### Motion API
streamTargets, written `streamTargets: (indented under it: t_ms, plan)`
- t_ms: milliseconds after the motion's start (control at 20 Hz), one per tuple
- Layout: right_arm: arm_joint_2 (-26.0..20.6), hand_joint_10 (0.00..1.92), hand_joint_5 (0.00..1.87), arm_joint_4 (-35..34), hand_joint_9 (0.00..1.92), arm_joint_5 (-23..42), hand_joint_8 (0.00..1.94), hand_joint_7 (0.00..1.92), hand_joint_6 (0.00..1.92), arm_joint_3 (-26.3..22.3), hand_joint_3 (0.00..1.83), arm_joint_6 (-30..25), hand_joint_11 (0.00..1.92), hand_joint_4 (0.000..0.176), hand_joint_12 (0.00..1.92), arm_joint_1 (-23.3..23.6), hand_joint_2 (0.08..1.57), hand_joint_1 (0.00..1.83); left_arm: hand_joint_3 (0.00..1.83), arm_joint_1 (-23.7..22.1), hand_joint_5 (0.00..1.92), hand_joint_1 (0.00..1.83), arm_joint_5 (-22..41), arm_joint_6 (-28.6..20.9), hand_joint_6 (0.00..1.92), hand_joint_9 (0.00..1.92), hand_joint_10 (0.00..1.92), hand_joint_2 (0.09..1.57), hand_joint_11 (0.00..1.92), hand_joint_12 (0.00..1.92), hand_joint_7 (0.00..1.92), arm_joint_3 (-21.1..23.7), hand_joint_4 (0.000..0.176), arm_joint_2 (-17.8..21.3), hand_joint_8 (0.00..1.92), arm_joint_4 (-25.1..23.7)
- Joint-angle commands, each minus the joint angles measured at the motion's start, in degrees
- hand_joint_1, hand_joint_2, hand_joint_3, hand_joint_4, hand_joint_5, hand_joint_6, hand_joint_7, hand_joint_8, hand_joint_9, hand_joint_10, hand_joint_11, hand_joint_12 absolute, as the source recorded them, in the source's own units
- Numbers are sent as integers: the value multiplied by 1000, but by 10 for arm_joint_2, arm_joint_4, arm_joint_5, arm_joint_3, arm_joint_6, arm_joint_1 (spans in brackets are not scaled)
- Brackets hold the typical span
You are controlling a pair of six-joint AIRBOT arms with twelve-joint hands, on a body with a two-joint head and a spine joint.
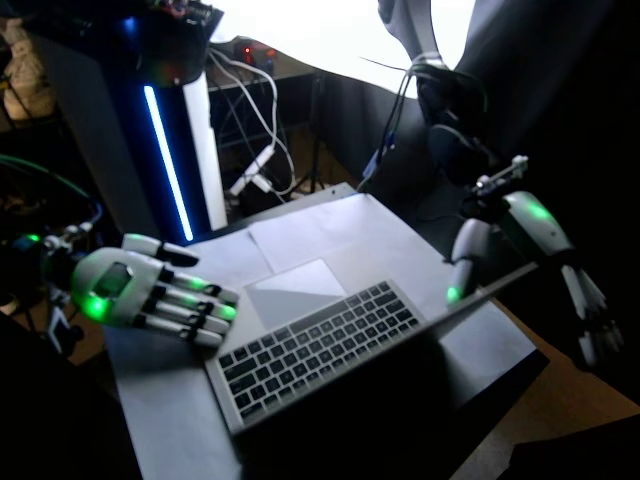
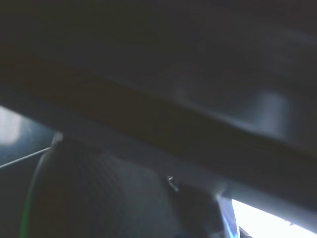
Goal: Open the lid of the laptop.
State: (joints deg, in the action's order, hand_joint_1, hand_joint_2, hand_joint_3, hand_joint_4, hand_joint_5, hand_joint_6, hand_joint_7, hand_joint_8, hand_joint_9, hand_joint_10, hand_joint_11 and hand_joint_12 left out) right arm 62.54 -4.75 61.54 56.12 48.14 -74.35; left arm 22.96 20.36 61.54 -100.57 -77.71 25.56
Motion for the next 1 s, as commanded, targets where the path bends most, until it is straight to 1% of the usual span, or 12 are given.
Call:
streamTargets:
  t_ms: [0, 150, 350, 450, 500, 650, 750, 850, 900, 950]
  plan:
    - [12, 6, 293, 21, 181, -40, 3, 241, 3, -1, 0, -5, 98, 0, 96, -5, 1381, 0, 0, -10, 180, 722, 39, 7, 0, 66, 0, 998, 0, 0, 157, -11, 176, -3, 0, -3]
    - [13, 2, 277, 23, 170, -40, 1, 228, 2, 1, 2, -6, 81, 0, 87, -5, 1400, 0, 0, -13, 188, 729, 32, 7, 4, 82, 7, 988, 0, 0, 174, -23, 176, -7, 6, 3]
    - [13, 4, 276, 23, 160, -40, 3, 219, 3, 1, 0, -8, 59, 0, 75, -5, 1391, 0, 0, -14, 195, 698, 38, 7, 3, 88, 3, 979, 0, 0, 183, -22, 176, -4, 4, 9]
    - [13, 4, 276, 23, 165, -40, 2, 221, 2, 1, 0, -8, 68, 0, 77, -5, 1399, 0, 0, -8, 194, 742, 59, 7, 1, 91, 3, 983, 0, 0, 186, 2, 176, 10, 2, 8]
    - [14, 1, 268, 23, 159, -40, 1, 219, 0, 1, 0, -8, 65, 0, 75, -5, 1398, 0, 0, -5, 177, 682, 71, 7, 4, 83, 2, 977, 0, 0, 174, 16, 176, 17, 2, 4]
    - [14, 8, 295, 22, 181, -40, 9, 245, 9, 1, 1, -8, 91, 0, 83, -5, 1399, 0, 0, 10, 158, 607, 122, 6, 0, 70, 0, 976, 0, 0, 144, 77, 176, 51, 0, -22]
    - [14, 2, 275, 17, 162, -40, 3, 230, 3, 1, 5, -8, 72, 0, 74, -5, 1410, 0, 3, 26, 164, 715, 173, -5, 1, 71, 1, 987, 0, 0, 187, 124, 176, 82, 11, -42]
    - [15, 2, 270, 16, 143, -40, 2, 218, 2, 1, 5, -8, 61, 0, 69, -5, 1415, 0, 0, 33, 179, 750, 190, -26, 6, 99, 9, 973, 15, 7, 220, 134, 176, 90, 16, -55]
    - [15, 7, 277, 16, 158, -40, 7, 232, 4, 1, 0, -9, 66, 0, 71, -5, 1402, 0, 0, 43, 206, 750, 213, -45, 11, 103, 7, 952, 36, 19, 233, 148, 176, 101, 13, -65]
    - [15, 8, 283, 16, 165, -40, 8, 240, 5, 1, 0, -9, 74, 0, 74, -5, 1392, 0, 0, 48, 219, 754, 225, -46, 13, 104, 5, 945, 46, 27, 231, 161, 173, 111, 8, -68]
